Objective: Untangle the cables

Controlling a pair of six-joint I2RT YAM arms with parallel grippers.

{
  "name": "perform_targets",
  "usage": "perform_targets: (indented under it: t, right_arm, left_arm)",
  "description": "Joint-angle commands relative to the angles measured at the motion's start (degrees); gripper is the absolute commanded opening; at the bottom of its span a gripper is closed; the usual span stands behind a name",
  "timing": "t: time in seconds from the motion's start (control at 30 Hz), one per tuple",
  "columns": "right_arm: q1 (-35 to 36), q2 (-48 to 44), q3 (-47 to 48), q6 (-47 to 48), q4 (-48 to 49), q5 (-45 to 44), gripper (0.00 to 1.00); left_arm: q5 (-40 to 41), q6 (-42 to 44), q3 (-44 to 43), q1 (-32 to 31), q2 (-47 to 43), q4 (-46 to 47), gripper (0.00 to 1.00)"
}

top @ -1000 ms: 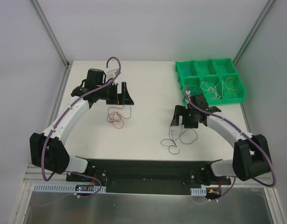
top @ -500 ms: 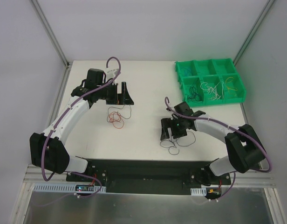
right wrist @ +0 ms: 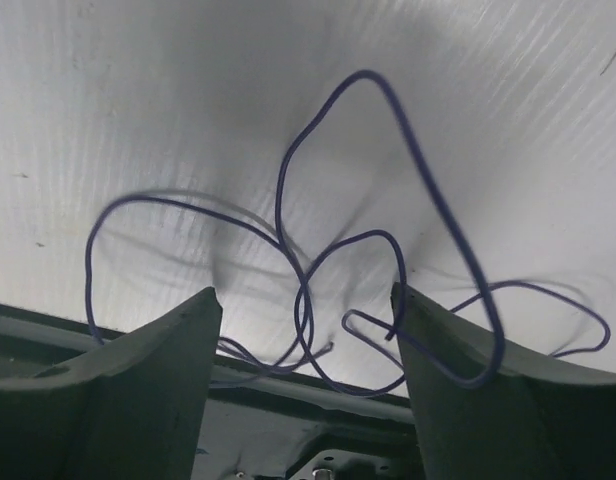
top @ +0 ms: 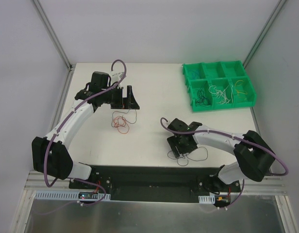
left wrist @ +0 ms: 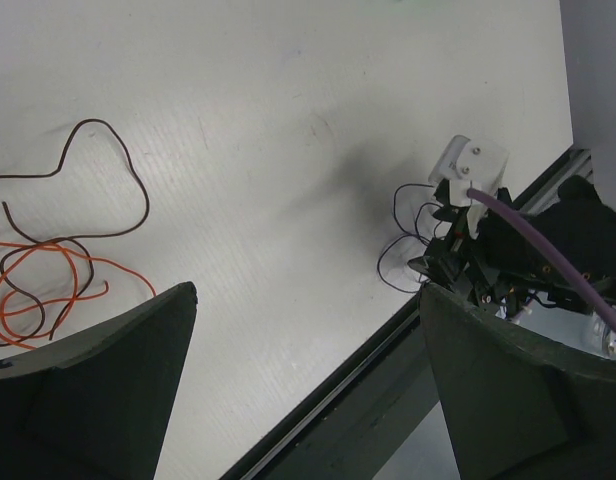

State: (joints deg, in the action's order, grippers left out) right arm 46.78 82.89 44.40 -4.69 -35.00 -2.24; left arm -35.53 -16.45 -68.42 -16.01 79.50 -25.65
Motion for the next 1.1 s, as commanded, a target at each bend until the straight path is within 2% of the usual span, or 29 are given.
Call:
perform_targets:
  t: [0.0,0.13,0.27,0.4,0.5,0.7,0.8,1.07]
  right_arm:
    - [5.4,3.0,3.0,-6.7,-4.5,-11.2,0.64]
    - [7.7,4.3,3.3,-9.3,-4.2,-14.5,0.35]
    - [8.1,2.2,5.3,-9.5,-5.2,-19.4,0.00]
    - [5.8,-2.2,8.0,-8.3,-4.8,-22.7,0.00]
    - [0.3,-6.3,9.3,-6.4,-2.4,-22.6,0.00]
    - [-15.8,-12.9,14.1,-1.6,5.6,-12.5,0.00]
    - [-21.5,-11.9,21.1,1.2,5.9,-10.7,0.00]
    - [-31.0,-2.1,42.1,7.1,5.2,-13.7,0.00]
  left_arm:
    - [-0.2,0.5,0.6,0.5,-0.1,1.2,0.92]
    - [-0.3,0.4,0.6,0.6,0.1,1.2,0.92]
    - [-0.7,0.3,0.6,0.6,0.4,1.2,0.92]
    - [-0.4,0.4,0.6,0.5,0.2,1.2,0.92]
    - [-0.5,0.4,0.6,0.6,0.1,1.2,0.91]
    - [-1.1,0.1,0.5,0.6,0.2,1.2,0.92]
    - [-1.6,0.0,0.6,0.6,0.1,1.4,0.92]
    - [-2.7,0.3,0.7,0.5,-0.3,1.9,0.93]
